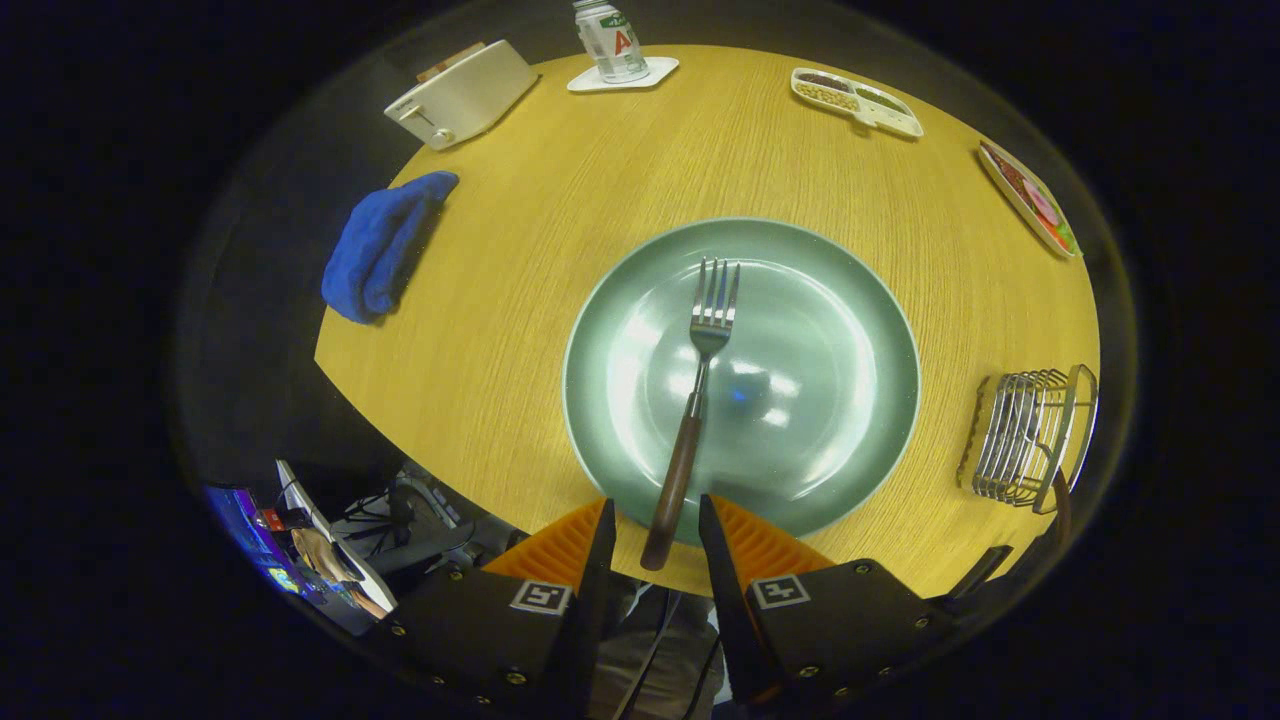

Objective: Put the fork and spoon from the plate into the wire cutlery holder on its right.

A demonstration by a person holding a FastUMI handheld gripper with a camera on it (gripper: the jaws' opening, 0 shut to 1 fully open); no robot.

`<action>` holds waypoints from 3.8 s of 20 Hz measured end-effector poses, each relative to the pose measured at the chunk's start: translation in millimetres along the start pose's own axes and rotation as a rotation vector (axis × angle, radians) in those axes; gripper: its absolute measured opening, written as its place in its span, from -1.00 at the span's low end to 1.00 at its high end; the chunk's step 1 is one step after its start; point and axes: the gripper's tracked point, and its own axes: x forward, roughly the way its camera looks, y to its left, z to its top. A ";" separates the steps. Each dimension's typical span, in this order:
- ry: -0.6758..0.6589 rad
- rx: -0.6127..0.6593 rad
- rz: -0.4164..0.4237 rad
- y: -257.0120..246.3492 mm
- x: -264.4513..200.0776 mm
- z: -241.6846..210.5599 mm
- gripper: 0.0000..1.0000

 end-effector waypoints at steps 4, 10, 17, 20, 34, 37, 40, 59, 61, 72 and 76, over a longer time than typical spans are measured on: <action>0.016 0.009 -0.031 -14.2 10.7 -2.9 0.02; 0.025 -0.005 -0.061 -27.1 20.0 -7.7 0.02; 0.058 -0.168 -0.138 -41.3 17.8 -15.6 -0.37; 0.068 -0.209 -0.170 -50.0 16.6 -15.6 -0.88; 0.080 -0.308 -0.081 -62.9 -79.3 -19.8 -0.88; 0.100 -0.290 -0.064 -71.5 -100.7 -33.3 -0.88; 0.109 -0.263 -0.076 -91.8 -122.5 -43.5 -0.89; 0.198 0.059 -0.099 -205.8 -187.6 -93.7 -0.89; 0.212 0.082 -0.105 -211.7 -186.4 -91.6 -0.88; 0.350 0.097 -0.134 -223.2 -166.1 -73.5 -0.89; 0.407 0.056 -0.165 -225.6 -158.8 -70.0 -0.89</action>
